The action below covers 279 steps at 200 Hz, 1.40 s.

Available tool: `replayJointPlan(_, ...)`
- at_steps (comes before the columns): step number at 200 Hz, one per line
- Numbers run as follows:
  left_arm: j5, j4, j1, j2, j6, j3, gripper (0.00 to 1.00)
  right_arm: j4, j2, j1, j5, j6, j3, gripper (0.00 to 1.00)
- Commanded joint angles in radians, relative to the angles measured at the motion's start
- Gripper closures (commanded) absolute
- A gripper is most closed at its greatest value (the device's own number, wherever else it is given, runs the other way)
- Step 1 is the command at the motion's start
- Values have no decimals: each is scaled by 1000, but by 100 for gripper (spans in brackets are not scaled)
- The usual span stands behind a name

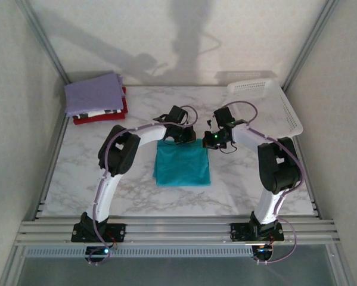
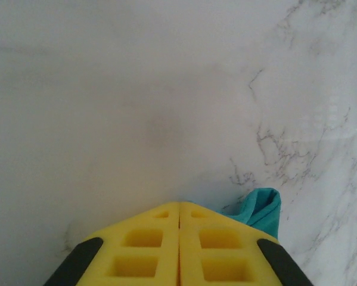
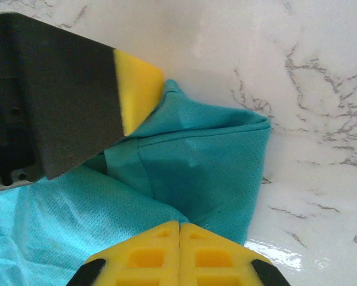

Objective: Fold and stack the t-shirts

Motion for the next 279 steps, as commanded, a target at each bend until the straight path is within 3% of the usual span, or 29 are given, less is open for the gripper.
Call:
replayJointPlan(1, 13, -38, -18, -8, 37, 14, 96, 9, -34, -5, -13, 13, -10, 100)
replayJointPlan(71, 17, -26, -20, 1, 55, -89, 99, 45, -119, -4, 93, 42, -12, 100)
replayJointPlan(103, 34, 1, -22, -12, 51, -133, 100, 141, -123, -5, 125, 64, -48, 100)
replayJointPlan(183, 68, 37, -29, -7, 48, -161, 100, 376, -32, -6, 69, 81, -71, 100)
replayJointPlan(234, 78, 53, -29, -11, 46, -180, 100, 415, 73, -22, 53, 113, -37, 100)
replayJointPlan(279, 74, 60, -29, -28, 47, -200, 100, 377, 166, -33, 123, 156, -23, 100)
